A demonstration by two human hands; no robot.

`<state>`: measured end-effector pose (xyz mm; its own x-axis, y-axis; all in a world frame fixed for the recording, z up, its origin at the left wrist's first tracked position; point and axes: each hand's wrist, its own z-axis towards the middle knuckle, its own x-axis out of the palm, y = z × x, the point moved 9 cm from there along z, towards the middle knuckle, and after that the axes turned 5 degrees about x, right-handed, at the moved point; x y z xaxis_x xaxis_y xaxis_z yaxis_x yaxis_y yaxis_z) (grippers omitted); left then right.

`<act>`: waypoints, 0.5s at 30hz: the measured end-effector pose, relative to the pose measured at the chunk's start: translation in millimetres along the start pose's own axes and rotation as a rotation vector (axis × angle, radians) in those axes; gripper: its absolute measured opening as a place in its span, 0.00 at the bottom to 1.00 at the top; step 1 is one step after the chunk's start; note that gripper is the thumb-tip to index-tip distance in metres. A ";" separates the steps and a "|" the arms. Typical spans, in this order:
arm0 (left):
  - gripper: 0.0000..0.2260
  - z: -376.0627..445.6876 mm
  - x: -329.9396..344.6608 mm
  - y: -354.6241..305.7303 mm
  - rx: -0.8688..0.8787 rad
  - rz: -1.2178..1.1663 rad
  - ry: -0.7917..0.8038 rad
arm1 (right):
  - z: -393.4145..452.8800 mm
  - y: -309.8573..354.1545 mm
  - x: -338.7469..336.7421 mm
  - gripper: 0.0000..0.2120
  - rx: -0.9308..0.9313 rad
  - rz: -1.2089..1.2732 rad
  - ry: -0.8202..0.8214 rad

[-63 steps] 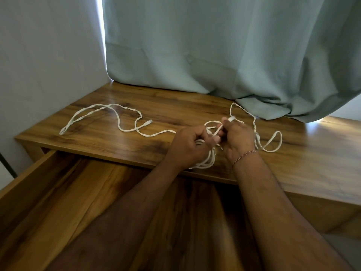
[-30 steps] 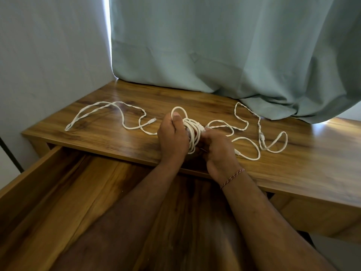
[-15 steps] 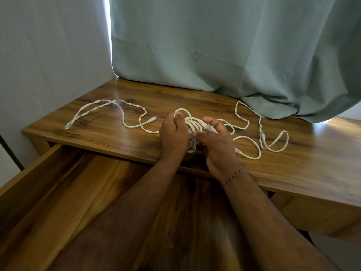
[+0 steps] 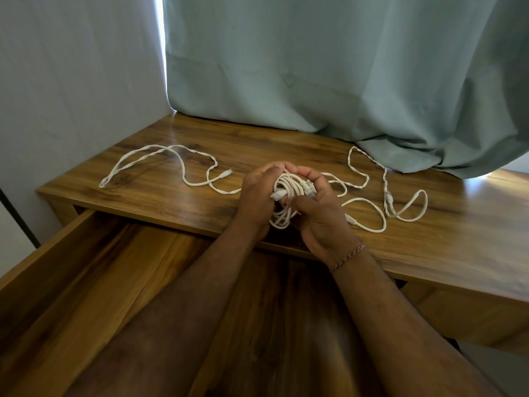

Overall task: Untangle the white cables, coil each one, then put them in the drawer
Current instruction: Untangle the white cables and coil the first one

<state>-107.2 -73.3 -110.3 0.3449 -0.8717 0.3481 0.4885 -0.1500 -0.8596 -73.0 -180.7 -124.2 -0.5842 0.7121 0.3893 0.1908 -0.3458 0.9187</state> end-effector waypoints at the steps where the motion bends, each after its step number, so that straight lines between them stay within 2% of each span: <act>1: 0.13 -0.5 -2.6 -1.0 -0.017 0.015 -0.047 | -1.4 0.2 1.8 0.30 -0.004 -0.018 -0.010; 3: 0.14 -0.8 -14.5 3.3 -0.078 0.060 -0.215 | -5.7 10.2 3.9 0.26 -0.122 -0.262 -0.094; 5: 0.15 -2.5 -26.3 7.9 -0.117 0.047 -0.363 | -17.4 33.0 10.2 0.22 -0.421 -0.735 -0.237; 7: 0.15 -0.5 -30.3 11.9 -0.112 0.031 -0.384 | -32.1 44.6 26.3 0.17 -0.763 -1.066 -0.249; 9: 0.14 -0.4 -29.3 12.4 -0.109 0.061 -0.360 | -39.9 42.8 34.1 0.10 -0.952 -1.212 -0.188; 12: 0.16 -0.4 -28.6 9.1 -0.062 0.123 -0.364 | -37.8 42.6 27.3 0.07 -0.979 -1.247 -0.241; 15: 0.23 -0.8 -25.0 3.4 -0.025 0.185 -0.378 | -30.2 48.4 13.0 0.08 -0.761 -1.055 -0.348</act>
<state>-114.7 -52.5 -122.2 0.6970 -0.6532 0.2958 0.3726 -0.0225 -0.9277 -95.2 -206.7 -76.7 0.0718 0.9244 -0.3746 -0.7708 0.2898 0.5674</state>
